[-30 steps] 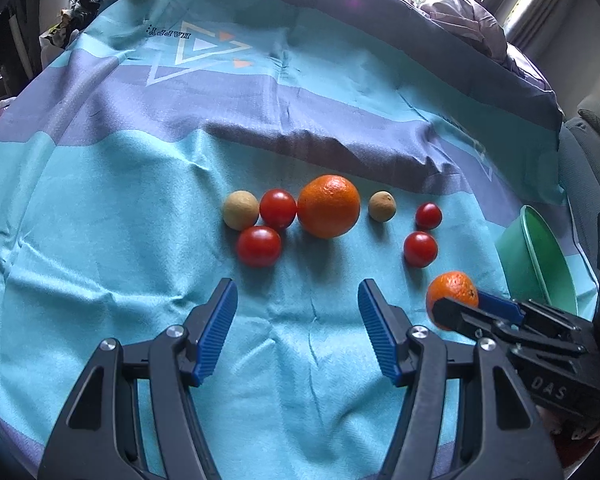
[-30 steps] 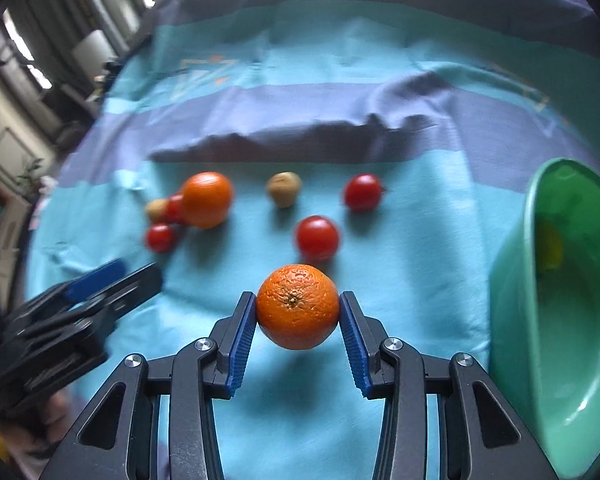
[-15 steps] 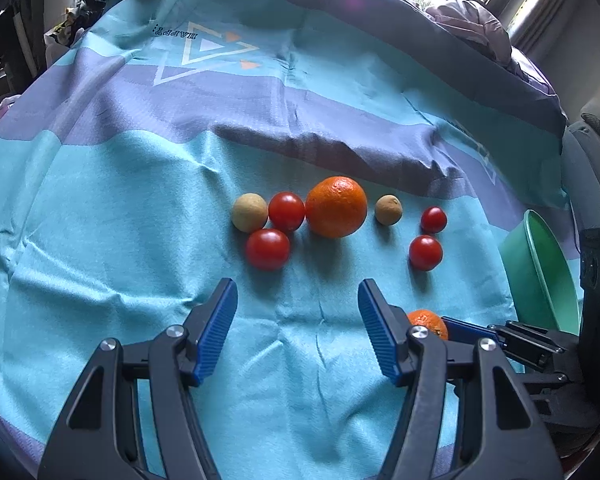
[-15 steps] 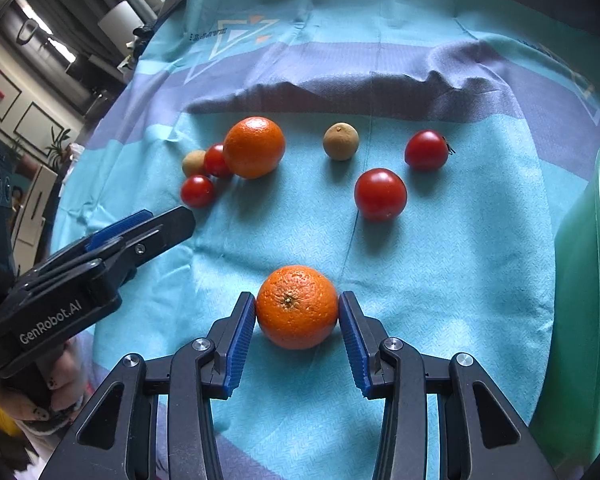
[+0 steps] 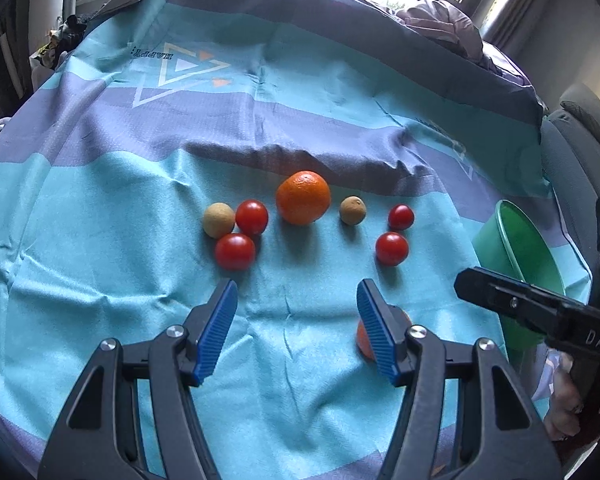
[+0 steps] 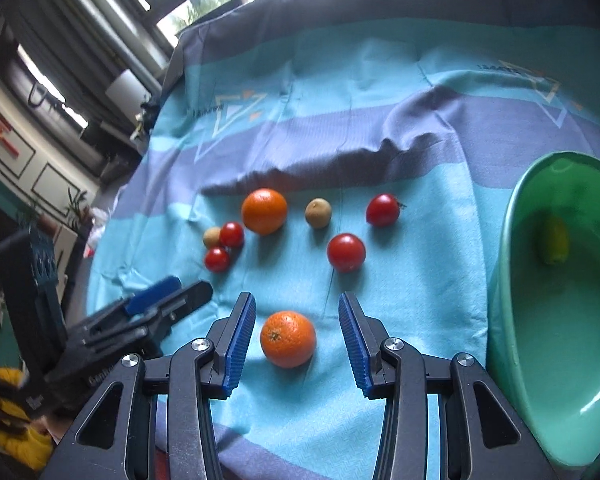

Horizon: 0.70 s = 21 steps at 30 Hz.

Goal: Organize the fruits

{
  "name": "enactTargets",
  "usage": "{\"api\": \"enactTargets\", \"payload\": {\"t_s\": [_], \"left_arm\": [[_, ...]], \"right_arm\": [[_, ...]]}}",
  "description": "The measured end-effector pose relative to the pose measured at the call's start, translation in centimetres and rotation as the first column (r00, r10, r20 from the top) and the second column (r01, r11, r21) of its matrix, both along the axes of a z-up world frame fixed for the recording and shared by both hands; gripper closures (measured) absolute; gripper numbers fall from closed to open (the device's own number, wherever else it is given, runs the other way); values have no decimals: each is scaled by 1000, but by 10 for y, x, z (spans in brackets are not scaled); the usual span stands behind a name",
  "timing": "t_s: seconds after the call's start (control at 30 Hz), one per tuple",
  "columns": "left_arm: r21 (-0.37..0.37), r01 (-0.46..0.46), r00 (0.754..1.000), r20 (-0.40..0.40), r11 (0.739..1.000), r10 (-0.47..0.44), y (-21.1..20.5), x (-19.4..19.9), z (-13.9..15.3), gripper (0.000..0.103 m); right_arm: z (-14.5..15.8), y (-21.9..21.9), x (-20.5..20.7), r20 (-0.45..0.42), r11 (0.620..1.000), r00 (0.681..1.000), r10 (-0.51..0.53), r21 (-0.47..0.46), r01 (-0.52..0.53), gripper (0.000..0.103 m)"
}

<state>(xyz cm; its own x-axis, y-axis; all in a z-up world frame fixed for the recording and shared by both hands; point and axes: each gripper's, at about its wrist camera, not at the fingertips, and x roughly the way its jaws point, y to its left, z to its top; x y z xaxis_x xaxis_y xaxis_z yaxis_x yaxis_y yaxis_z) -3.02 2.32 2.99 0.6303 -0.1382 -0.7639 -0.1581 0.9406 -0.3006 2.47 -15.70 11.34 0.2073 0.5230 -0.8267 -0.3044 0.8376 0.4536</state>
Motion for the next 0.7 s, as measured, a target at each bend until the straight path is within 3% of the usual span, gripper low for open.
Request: {"api": "enactTargets", "payload": {"t_s": [0.47, 0.7], "left_arm": [[13, 161, 987, -25, 987, -161, -46, 5, -14, 42], [-34, 188, 981, -40, 982, -189, -52, 8, -22, 42]], "right_arm": [[-19, -2, 5, -139, 993, 990, -16, 113, 32, 59], [-25, 5, 2, -169, 994, 986, -6, 110, 25, 59]]}}
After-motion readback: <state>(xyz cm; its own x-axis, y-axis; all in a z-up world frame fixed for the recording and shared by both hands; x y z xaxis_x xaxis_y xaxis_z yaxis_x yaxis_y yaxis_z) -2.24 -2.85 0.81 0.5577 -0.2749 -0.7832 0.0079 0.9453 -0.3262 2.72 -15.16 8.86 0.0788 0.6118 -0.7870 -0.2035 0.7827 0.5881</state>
